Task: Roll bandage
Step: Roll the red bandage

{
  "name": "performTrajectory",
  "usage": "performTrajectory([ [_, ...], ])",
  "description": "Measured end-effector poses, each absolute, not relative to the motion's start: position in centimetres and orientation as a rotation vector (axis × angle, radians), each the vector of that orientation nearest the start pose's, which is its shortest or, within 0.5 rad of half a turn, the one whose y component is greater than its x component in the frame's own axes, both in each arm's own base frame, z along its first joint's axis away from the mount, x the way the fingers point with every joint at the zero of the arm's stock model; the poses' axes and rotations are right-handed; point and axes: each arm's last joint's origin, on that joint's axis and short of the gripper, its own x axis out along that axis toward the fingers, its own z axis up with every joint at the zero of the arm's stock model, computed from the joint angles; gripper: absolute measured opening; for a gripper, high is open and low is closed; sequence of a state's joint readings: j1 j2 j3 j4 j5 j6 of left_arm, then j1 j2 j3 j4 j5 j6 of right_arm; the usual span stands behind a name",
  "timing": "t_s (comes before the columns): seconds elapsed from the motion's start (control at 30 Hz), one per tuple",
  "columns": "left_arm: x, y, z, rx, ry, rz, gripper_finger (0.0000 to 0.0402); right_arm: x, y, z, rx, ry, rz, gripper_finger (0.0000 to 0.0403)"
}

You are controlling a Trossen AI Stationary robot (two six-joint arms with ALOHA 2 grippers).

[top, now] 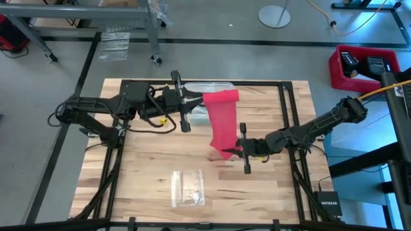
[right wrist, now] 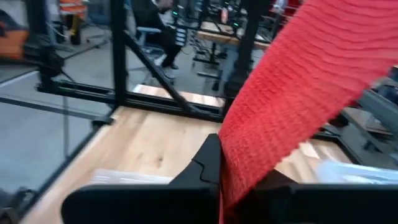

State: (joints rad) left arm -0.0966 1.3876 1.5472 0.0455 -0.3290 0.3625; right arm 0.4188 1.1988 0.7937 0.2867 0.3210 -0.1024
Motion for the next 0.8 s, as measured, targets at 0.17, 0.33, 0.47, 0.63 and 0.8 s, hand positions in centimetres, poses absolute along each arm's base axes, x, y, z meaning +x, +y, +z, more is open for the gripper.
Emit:
performTrajectory([
  [0.17,29.7,-0.7,48.0,0.336,-0.144,0.316,0.0012,24.2,11.6,30.5,-0.116,0.081,0.175,0.0003],
  [0.33,30.0,0.0,47.9,0.38,-0.127,0.346,0.0012,23.7,13.0,32.2,-0.096,0.03,0.266,0.0003],
  [0.47,30.6,0.1,47.4,0.433,-0.093,0.361,0.0012,23.2,14.2,33.9,-0.082,-0.013,0.331,0.0003],
  [0.63,31.5,0.0,46.2,0.556,0.015,0.432,0.0006,22.2,15.6,35.8,-0.085,-0.028,0.369,0.0002],
  [0.8,31.8,-0.2,45.1,0.607,0.124,0.429,0.0007,20.9,17.1,37.8,-0.119,-0.056,0.372,0.0002],
])
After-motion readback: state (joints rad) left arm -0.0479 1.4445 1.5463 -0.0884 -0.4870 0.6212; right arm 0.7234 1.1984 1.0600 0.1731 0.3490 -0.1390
